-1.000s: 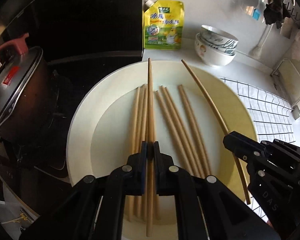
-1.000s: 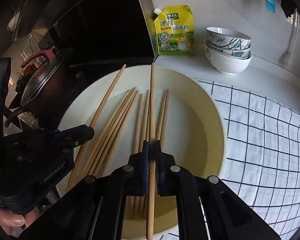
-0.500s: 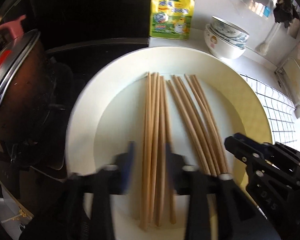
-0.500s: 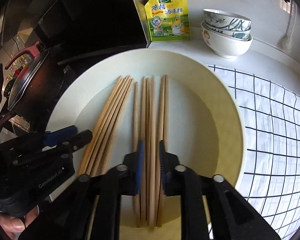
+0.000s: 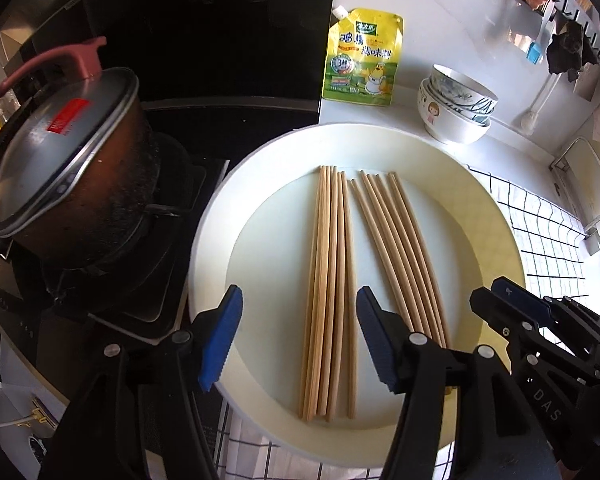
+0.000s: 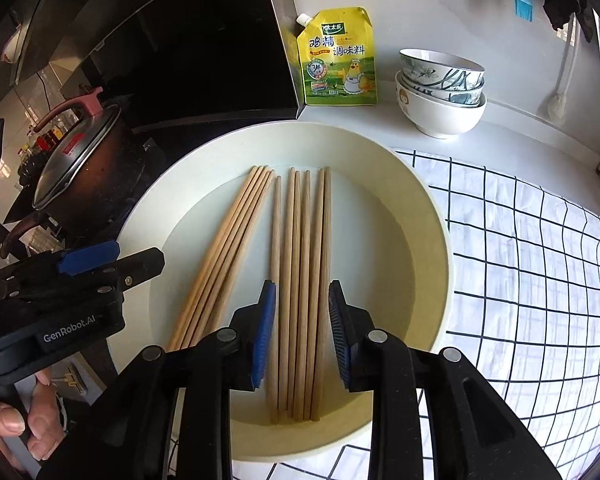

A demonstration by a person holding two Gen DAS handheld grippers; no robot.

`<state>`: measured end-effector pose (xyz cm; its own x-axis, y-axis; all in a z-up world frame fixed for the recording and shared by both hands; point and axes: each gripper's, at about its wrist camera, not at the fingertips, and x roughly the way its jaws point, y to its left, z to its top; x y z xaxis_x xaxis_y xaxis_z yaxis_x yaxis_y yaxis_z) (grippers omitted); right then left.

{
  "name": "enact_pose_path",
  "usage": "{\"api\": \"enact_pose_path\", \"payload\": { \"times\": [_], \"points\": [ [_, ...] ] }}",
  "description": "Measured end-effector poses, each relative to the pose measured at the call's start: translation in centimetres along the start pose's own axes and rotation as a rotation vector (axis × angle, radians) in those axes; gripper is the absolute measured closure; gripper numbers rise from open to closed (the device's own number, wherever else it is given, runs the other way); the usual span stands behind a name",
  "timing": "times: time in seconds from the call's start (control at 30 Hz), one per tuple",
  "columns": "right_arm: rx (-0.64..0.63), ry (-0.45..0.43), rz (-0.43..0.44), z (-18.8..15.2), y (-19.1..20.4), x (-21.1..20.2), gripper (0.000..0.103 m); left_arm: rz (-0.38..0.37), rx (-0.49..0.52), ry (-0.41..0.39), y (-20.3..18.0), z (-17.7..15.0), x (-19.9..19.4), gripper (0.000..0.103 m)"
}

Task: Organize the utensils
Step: 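Raise both open grippers slightly above the basin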

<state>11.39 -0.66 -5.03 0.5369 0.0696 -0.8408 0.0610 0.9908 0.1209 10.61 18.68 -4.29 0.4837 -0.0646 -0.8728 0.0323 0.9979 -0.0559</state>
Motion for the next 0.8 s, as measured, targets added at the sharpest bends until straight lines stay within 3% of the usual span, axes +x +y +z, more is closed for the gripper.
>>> {"api": "enact_pose_path", "payload": {
  "times": [0.8],
  "points": [
    [-0.041,-0.063,-0.041,-0.6,0.3,-4.7,0.07,0.008,-0.002,-0.087,-0.5,-1.2,-4.7,0.04]
  ]
}}
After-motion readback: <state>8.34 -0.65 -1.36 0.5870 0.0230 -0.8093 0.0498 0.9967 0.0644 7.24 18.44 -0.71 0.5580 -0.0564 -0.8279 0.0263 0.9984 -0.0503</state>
